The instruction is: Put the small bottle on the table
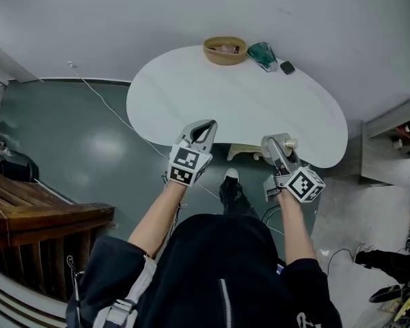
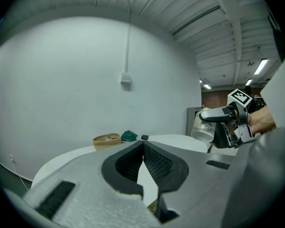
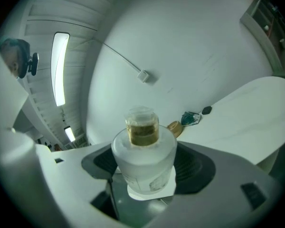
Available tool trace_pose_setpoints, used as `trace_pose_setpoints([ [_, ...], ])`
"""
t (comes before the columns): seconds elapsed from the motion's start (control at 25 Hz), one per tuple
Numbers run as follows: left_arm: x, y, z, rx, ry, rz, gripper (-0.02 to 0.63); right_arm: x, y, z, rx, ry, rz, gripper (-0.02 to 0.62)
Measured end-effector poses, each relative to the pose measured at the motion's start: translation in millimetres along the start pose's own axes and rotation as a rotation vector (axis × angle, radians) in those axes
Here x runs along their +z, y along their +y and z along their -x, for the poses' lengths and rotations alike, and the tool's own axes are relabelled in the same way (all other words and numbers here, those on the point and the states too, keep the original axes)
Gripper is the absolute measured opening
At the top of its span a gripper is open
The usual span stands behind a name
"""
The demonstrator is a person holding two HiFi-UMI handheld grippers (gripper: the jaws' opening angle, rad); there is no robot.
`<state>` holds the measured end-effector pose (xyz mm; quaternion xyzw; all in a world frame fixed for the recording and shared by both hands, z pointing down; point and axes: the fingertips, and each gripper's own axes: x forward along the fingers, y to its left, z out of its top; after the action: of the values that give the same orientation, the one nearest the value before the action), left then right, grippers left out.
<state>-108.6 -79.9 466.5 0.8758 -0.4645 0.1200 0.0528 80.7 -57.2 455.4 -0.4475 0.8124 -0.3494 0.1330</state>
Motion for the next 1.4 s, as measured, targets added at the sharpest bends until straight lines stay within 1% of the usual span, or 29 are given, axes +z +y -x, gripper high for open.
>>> trace_pose_setpoints([
  [0.36,31.6,59.2,-123.3,0.031,0.013,0.001,0.000,73.7,-67.2,-106.4,0.017,0.012,0.003,0.334],
  [0.6,47.2,83.0,-176.4,0.038,0.020,0.002,0.000,107.3,-93.5,-155.7,0.024,0.027,0.026,0.334],
  [0.84,49.1,92.0,-205.2,0.011,0.033,0.007,0.000,115.1,-104.7,-172.6,0.012,0.030,0.024,0.334],
  [1.16,55.8,95.9,-221.5,-0.034,0.020,-0.003,0.000,117.9,-119.7,-166.4,-0.069,-0.005,0.019,0.334],
  [1.24,50.4,93.7,-227.2,-0.053,0.033,0.002,0.000,114.9,-127.5,-163.2,-0.098,-0.002,0.019,0.334],
  [1.4,27.9,87.0,-241.3,-0.095,0.076,0.025,0.000,101.8,-145.9,-153.8,-0.164,0.012,0.029,0.334],
])
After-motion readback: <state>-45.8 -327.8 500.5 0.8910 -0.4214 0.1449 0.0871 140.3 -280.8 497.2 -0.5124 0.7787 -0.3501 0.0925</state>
